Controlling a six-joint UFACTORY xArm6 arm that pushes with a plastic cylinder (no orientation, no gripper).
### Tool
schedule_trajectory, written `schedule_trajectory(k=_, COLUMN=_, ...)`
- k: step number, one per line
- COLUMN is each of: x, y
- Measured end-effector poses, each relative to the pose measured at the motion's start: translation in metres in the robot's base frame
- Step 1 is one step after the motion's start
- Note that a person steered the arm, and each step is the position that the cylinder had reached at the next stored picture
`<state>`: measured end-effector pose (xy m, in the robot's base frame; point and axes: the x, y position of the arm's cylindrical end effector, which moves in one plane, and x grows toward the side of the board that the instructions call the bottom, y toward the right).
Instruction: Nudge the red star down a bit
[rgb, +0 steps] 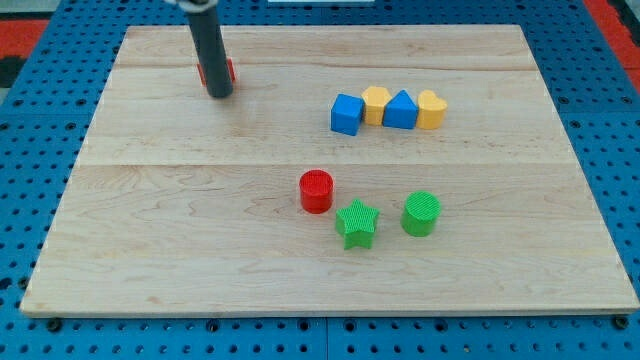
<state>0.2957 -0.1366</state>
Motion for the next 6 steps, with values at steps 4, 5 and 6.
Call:
schedule_trajectory(k=4, x=-0.089, y=0.049)
schedule_trajectory(k=5, x=-0.104, y=0.012)
schedule_trajectory(k=6, x=-0.093, y=-0.006)
